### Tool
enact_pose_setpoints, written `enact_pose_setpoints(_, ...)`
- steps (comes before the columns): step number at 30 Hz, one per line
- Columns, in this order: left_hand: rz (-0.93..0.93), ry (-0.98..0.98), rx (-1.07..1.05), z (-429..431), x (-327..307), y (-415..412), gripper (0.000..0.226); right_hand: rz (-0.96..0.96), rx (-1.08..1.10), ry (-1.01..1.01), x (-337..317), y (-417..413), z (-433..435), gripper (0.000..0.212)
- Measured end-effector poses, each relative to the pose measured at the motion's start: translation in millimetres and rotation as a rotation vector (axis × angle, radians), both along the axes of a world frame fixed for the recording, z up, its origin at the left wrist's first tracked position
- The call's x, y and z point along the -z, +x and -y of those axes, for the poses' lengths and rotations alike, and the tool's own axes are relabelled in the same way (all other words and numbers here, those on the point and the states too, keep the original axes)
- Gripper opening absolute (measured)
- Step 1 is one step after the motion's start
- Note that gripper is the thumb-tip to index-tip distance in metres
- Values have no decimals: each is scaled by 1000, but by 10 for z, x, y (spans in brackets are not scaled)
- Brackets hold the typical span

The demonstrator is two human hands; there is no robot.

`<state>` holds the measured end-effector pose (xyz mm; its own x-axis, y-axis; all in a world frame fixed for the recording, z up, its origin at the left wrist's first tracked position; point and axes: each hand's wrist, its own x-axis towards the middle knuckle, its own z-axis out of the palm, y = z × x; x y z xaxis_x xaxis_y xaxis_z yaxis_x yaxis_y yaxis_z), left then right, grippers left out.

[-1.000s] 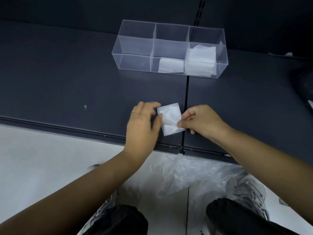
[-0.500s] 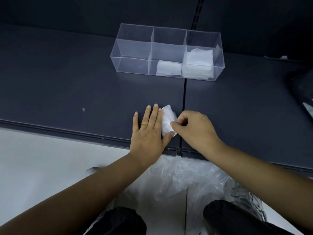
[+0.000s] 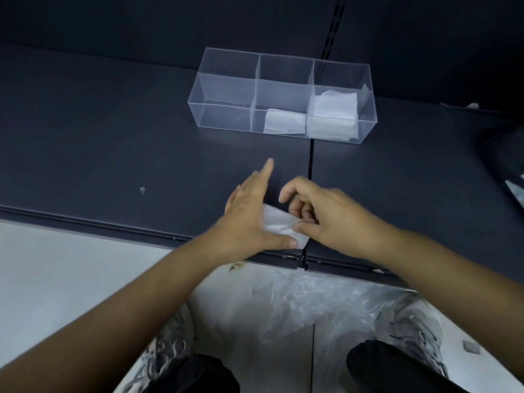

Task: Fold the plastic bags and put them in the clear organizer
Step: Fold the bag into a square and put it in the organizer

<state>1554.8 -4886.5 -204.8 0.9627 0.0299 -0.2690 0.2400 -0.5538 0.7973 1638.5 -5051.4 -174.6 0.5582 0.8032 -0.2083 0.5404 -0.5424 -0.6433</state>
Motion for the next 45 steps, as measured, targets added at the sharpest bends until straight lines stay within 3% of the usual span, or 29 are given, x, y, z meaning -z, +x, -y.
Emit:
enact_pose_setpoints(2, -24, -97, 95, -96, -135, 55, 116, 98, -124, -39, -149, 49, 2, 46)
enact_pose_setpoints(4, 10, -240, 51, -130, -188, 97, 75, 135, -133, 2, -248, 103, -7, 44)
enact_pose_setpoints(6, 65, -375, -92, -140, -209, 122, 39, 29, -6, 129, -282, 178, -11, 44)
enact_pose_setpoints(8, 122, -435, -207, -131, -190, 128, 28, -176, 153, 224, -268, 257, -13, 39)
enact_pose_setpoints(11, 173, -517, -323, -151, -163, 162, 28, -404, 301, 268, -202, 358, -82, 6)
enact_pose_setpoints(16, 273, -315, -510, -340, -30, 188, 26, -238, 603, 313, -297, 1073, -424, 20)
enact_pose_setpoints(18, 262, -196, -483, -283, 65, 122, 30, -166, 653, 317, -331, 1397, -646, 20)
enact_pose_setpoints(20, 264, 42, -368, -178, 193, 27, 27, -39, 631, 191, -235, 1614, -855, 18)
enact_pose_setpoints(22, 296, 277, -254, -111, 313, -51, 22, 186, 595, -81, -82, 1715, -995, 20)
enact_pose_setpoints(24, 315, 400, -187, -89, 401, -102, 24, 427, 563, -300, 17, 1706, -1075, 20)
enact_pose_setpoints(26, 323, 461, -153, -79, 438, -126, 24, 561, 532, -386, 42, 1688, -1124, 22)
enact_pose_setpoints(29, 325, 484, -126, -83, 446, -149, 24, 582, 509, -371, -1, 1692, -1093, 28)
enact_pose_setpoints(32, 324, 524, -96, -99, 450, -167, 25, 503, 437, -100, -66, 1653, -1001, 30)
enact_pose_setpoints(34, 327, 556, -73, -93, 452, -190, 26, 458, 250, 28, -95, 1568, -942, 21)
enact_pose_setpoints(38, 294, 631, -8, -57, 422, -239, 39, 411, -33, -286, -67, 1433, -890, 64)
enact_pose_setpoints(45, 260, 762, 62, 9, 447, -316, 48, 593, 24, -435, -122, 1388, -894, 76)
